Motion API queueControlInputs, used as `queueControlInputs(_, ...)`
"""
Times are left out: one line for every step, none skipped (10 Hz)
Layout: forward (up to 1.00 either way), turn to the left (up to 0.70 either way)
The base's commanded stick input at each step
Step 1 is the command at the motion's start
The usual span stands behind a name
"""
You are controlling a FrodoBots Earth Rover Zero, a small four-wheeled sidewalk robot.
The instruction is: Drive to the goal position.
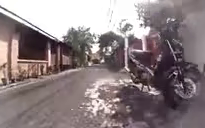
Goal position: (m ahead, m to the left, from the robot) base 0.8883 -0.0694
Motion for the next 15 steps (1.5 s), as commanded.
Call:
queueControlInputs(0.84,0.05)
queueControlInputs(0.84,0.00)
queueControlInputs(0.84,0.00)
queueControlInputs(0.84,0.00)
queueControlInputs(0.84,0.00)
queueControlInputs(0.84,0.00)
queueControlInputs(0.84,0.00)
queueControlInputs(0.84,0.00)
queueControlInputs(0.84,0.00)
queueControlInputs(0.84,0.00)
queueControlInputs(0.82,0.00)
queueControlInputs(0.81,0.00)
queueControlInputs(0.79,0.00)
queueControlInputs(0.78,0.00)
queueControlInputs(0.77,0.00)
